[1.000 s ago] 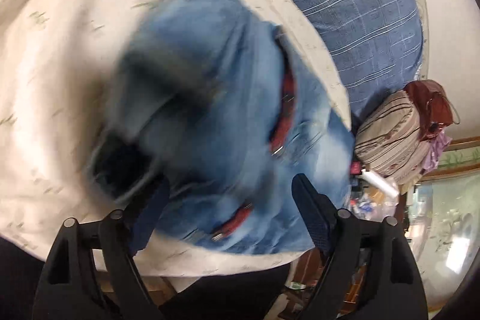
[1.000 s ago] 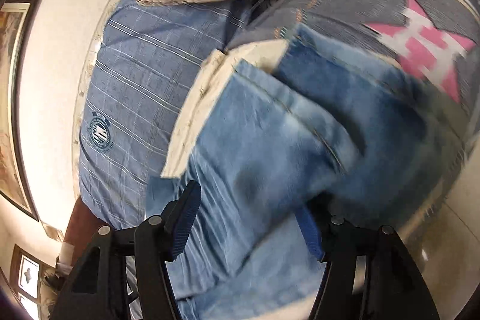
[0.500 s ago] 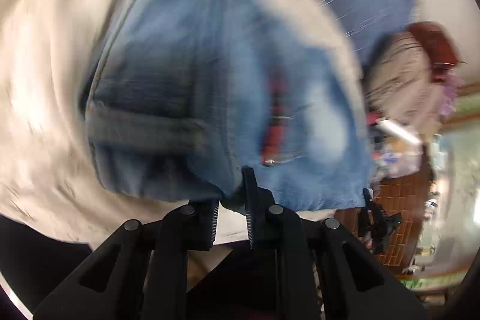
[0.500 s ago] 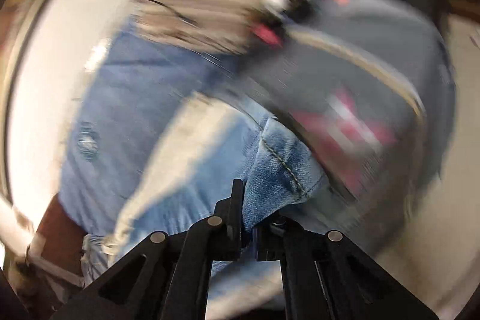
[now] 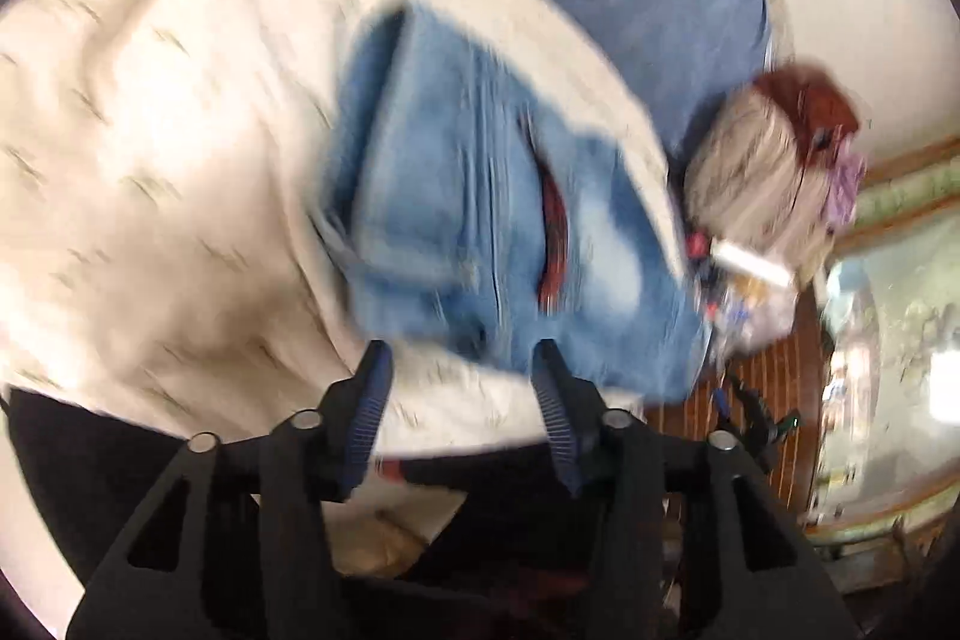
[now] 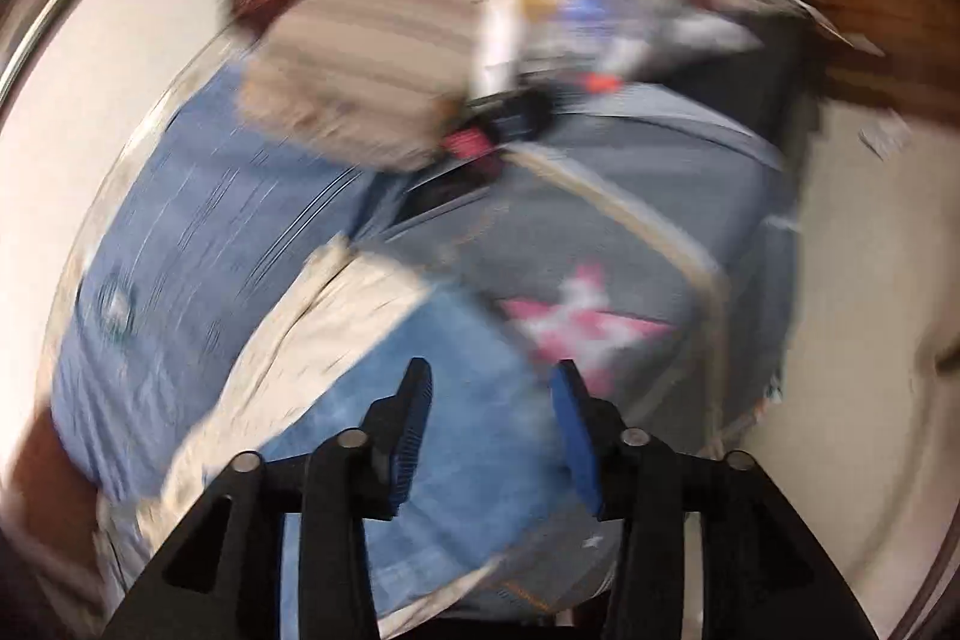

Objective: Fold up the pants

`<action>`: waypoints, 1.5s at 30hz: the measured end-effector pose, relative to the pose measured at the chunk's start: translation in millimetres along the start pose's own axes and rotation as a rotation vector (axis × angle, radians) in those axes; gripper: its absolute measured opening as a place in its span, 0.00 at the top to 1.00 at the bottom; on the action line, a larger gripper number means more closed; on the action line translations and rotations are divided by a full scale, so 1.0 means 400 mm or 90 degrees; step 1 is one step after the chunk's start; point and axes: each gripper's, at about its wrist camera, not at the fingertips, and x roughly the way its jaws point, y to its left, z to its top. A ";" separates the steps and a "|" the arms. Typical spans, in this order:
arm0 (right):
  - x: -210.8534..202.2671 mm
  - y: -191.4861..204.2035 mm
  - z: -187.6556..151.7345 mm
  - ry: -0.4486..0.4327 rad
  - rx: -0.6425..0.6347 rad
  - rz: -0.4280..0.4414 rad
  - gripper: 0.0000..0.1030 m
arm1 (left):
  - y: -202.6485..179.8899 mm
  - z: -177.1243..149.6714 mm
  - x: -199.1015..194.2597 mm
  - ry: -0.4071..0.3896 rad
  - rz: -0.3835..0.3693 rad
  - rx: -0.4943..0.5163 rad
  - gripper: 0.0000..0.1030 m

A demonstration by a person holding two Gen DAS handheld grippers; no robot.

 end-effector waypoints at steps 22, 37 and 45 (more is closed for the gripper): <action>0.515 0.847 -0.227 0.299 -0.588 0.158 0.99 | -0.043 0.254 0.155 0.005 0.047 -0.004 0.81; 0.425 0.793 -0.208 0.247 -0.488 0.156 0.71 | -0.035 0.225 0.074 -0.039 0.138 -0.019 0.67; 0.212 0.680 -0.242 0.286 -0.415 0.255 0.50 | -0.060 0.067 -0.010 -0.044 0.050 -0.007 0.32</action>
